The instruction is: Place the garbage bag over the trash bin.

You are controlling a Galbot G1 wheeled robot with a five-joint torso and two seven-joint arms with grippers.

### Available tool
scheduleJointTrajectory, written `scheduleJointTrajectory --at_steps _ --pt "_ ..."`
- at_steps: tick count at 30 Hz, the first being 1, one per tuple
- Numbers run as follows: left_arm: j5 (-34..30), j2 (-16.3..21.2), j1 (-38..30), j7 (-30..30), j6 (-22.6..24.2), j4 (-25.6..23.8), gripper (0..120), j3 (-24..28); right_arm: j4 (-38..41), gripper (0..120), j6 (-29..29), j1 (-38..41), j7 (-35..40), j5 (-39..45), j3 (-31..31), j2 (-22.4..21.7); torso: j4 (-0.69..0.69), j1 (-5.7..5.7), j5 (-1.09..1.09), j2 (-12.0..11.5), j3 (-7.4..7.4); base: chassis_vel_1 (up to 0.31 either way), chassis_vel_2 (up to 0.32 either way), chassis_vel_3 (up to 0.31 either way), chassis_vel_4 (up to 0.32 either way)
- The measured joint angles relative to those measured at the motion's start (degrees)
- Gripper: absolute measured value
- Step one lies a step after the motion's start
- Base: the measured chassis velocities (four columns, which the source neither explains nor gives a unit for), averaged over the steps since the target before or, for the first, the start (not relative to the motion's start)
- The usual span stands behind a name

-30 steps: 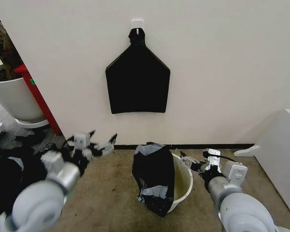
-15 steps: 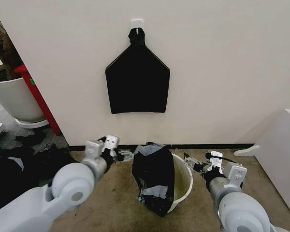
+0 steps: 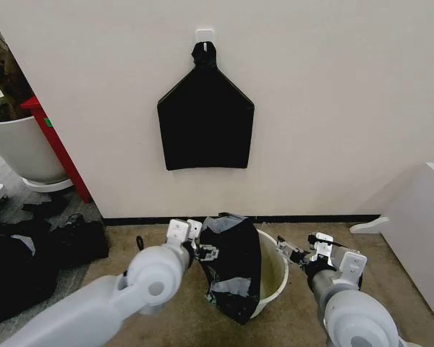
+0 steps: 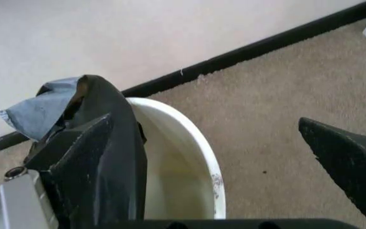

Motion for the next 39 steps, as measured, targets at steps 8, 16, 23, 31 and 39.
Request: scheduleJointTrajectory --at_steps 8,16,23,31,39 --pt "1.4 -4.1 0.0 -0.4 -0.6 3.4 100 1.9 -0.3 100 0.1 -0.5 0.3 0.5 -0.5 0.6 0.0 0.0 -0.01 0.0 0.0 0.0 0.0 0.0 0.0" --pt "1.8 -7.7 -0.9 -1.5 -1.0 6.9 100 2.8 -0.5 100 0.1 -1.1 1.2 1.7 -0.4 0.3 -0.01 0.0 -0.01 0.0 -0.01 0.0 0.0 0.0 0.0" --pt "4.4 -10.3 -0.1 -1.8 -1.2 10.6 100 3.3 -0.8 100 0.2 -1.2 1.7 2.3 -0.6 0.7 0.0 0.0 -0.01 0.0 0.0 0.0 0.0 0.0 0.0" --pt "5.2 -13.1 0.4 -2.0 -1.8 14.0 100 3.9 -0.9 100 0.5 -1.2 3.3 4.2 -0.4 0.7 -0.01 0.0 -0.01 0.0 0.0 0.0 0.0 0.0 0.0" --pt "5.9 -14.7 1.4 -2.0 -2.3 16.4 100 3.8 -1.6 100 0.6 -1.0 3.9 5.5 -0.6 0.9 -0.01 0.0 -0.01 0.0 -0.01 0.0 0.0 0.0 0.0"
